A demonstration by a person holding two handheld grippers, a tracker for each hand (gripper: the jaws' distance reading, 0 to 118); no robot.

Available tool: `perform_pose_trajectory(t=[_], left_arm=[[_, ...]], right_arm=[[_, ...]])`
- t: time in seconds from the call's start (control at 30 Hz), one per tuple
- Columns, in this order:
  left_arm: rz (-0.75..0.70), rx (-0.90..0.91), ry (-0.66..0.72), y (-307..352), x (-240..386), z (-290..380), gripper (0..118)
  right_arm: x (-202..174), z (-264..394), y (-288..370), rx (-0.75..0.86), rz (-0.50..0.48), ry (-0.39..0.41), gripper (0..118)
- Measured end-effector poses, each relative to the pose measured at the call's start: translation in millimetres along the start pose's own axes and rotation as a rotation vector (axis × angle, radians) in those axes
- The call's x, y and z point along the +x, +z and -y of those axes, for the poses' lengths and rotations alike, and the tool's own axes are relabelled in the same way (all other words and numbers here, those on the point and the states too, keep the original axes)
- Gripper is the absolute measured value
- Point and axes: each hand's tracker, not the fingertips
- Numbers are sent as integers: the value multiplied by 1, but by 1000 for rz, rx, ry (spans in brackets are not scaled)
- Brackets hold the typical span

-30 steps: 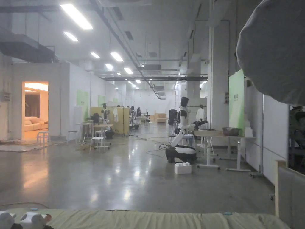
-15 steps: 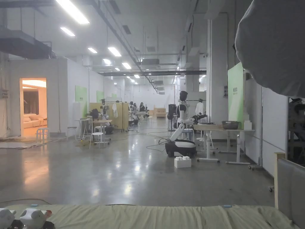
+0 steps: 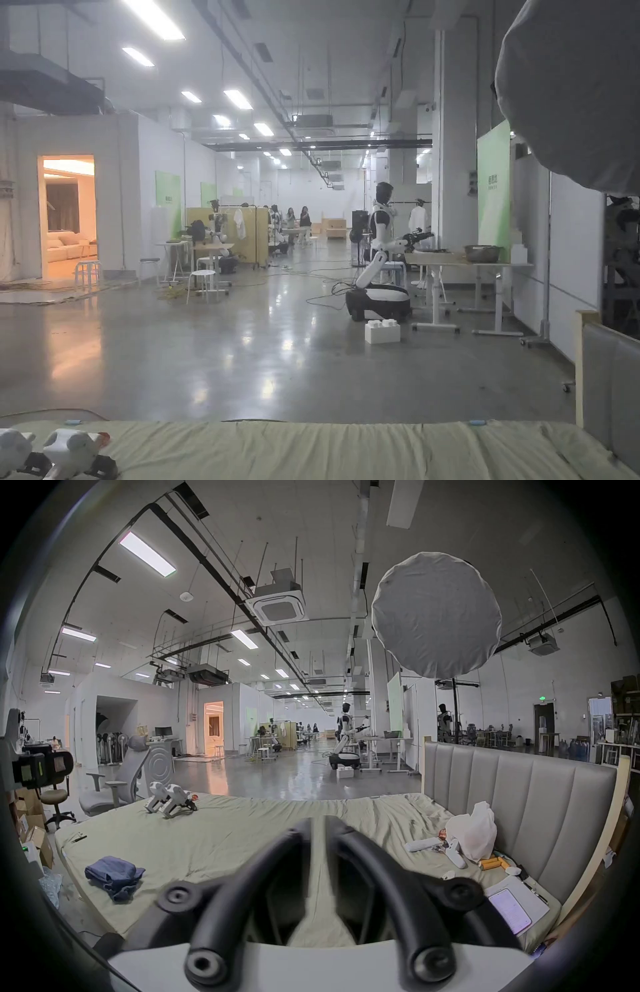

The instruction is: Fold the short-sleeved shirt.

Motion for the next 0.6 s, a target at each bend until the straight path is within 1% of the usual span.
perform_pose_trajectory(t=[0.03, 0.07, 0.1, 0.13, 0.2, 0.27, 0.3, 0.33, 0.37, 0.47, 0.6], left_arm=[[-3, -6, -9, 0, 1, 1, 55], [-17, -2, -16, 1, 2, 2, 72], [-29, 2, -19, 2, 2, 3, 86], [-40, 5, -17, 2, 3, 2, 100], [-32, 8, -1, 3, 0, 2, 108], [-18, 16, 11, 3, -1, 3, 117], [-18, 19, 13, 4, -1, 4, 118], [-22, 26, 15, 4, -1, 4, 118], [-24, 33, 19, 5, -1, 4, 118], [-26, 35, 22, 4, -3, 4, 118], [-31, 37, 23, 4, -4, 4, 118]], right_arm=[[0, -1, 0, -2, -1, 3, 45], [-3, -1, -1, -8, -1, 8, 69], [-4, 0, -2, -14, -4, 13, 84], [-5, 1, -1, -11, -7, 17, 88], [-7, 3, 1, -6, -17, 15, 89], [-9, 3, 0, -9, -37, 15, 96], [-10, 4, 0, -10, -41, 17, 103], [-11, 4, -1, -14, -40, 21, 113], [-13, 5, -2, -17, -38, 28, 117], [-15, 8, -1, -6, -28, 46, 118], [-14, 9, -2, -19, -29, 46, 118]])
